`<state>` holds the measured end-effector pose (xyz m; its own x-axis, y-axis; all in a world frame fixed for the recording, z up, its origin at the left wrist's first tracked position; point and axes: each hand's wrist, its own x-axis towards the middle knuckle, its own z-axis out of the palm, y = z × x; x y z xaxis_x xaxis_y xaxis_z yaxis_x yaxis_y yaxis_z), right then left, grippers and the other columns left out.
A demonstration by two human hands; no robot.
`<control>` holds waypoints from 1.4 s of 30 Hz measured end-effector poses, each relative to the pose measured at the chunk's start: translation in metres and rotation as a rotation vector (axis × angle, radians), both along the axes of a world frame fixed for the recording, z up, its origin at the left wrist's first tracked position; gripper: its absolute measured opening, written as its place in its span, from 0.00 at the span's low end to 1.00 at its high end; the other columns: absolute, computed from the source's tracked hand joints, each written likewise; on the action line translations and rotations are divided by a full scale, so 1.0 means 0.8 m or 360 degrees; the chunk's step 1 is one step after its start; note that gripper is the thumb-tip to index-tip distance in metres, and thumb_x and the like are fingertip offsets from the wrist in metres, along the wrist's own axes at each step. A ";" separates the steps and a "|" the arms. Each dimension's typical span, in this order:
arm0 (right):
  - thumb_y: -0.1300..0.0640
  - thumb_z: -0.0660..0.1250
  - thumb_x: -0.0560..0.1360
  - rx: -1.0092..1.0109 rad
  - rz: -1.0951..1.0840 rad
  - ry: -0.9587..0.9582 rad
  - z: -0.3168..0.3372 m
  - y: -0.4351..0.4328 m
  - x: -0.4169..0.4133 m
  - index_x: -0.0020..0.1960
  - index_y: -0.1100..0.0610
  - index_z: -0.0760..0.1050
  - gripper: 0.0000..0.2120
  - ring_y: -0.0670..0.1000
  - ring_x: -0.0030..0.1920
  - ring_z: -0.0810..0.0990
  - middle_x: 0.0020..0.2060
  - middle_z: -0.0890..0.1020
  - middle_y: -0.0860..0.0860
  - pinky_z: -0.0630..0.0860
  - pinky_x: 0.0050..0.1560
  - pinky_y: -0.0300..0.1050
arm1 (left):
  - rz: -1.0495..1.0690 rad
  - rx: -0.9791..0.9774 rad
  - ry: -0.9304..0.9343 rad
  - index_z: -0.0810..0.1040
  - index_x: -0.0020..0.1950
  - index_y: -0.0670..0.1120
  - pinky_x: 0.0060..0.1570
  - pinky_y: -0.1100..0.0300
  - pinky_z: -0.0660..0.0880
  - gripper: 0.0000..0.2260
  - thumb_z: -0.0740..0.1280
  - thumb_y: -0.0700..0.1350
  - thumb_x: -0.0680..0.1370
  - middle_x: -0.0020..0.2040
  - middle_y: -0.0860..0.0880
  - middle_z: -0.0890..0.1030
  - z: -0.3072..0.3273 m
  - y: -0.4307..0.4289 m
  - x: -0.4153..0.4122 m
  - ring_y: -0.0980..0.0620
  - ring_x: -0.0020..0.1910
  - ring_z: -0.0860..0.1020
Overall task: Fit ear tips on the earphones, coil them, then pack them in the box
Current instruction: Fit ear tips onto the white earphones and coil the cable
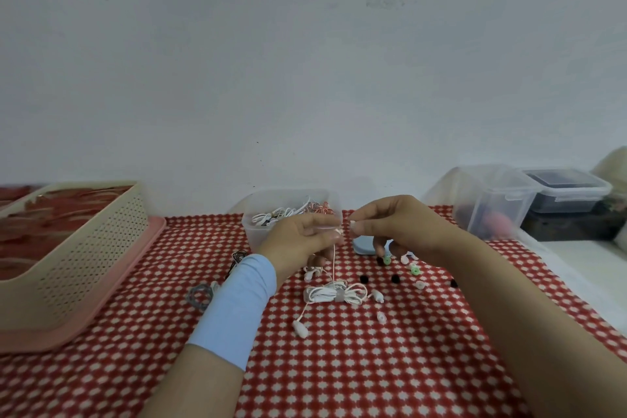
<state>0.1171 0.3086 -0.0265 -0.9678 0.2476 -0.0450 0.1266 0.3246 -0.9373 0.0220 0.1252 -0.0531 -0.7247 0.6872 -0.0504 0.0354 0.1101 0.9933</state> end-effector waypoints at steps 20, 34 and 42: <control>0.58 0.72 0.77 -0.0205 0.0174 -0.0041 -0.002 -0.010 -0.001 0.53 0.61 0.86 0.09 0.47 0.28 0.75 0.46 0.87 0.55 0.66 0.25 0.37 | -0.0016 0.0164 -0.0114 0.83 0.54 0.37 0.34 0.64 0.77 0.08 0.70 0.38 0.77 0.43 0.40 0.84 -0.003 -0.005 -0.002 0.53 0.33 0.79; 0.59 0.73 0.73 -0.0343 0.0258 -0.0122 -0.004 -0.012 -0.002 0.52 0.60 0.86 0.09 0.47 0.30 0.75 0.33 0.84 0.49 0.66 0.24 0.36 | -0.0055 0.0186 -0.0108 0.83 0.51 0.37 0.37 0.63 0.79 0.06 0.70 0.35 0.75 0.38 0.42 0.83 -0.002 -0.006 0.003 0.53 0.32 0.80; 0.57 0.73 0.69 -0.0506 0.0332 -0.0088 -0.004 -0.011 0.000 0.48 0.57 0.87 0.10 0.47 0.31 0.78 0.36 0.84 0.52 0.67 0.23 0.35 | -0.0091 0.0287 -0.0146 0.82 0.51 0.36 0.35 0.64 0.78 0.06 0.69 0.34 0.76 0.40 0.41 0.83 -0.001 -0.004 0.006 0.54 0.32 0.80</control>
<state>0.1167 0.2998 -0.0295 -0.9899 0.0107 -0.1417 0.1420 0.0427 -0.9889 0.0265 0.1218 -0.0537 -0.6822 0.7311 0.0133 -0.0549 -0.0693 0.9961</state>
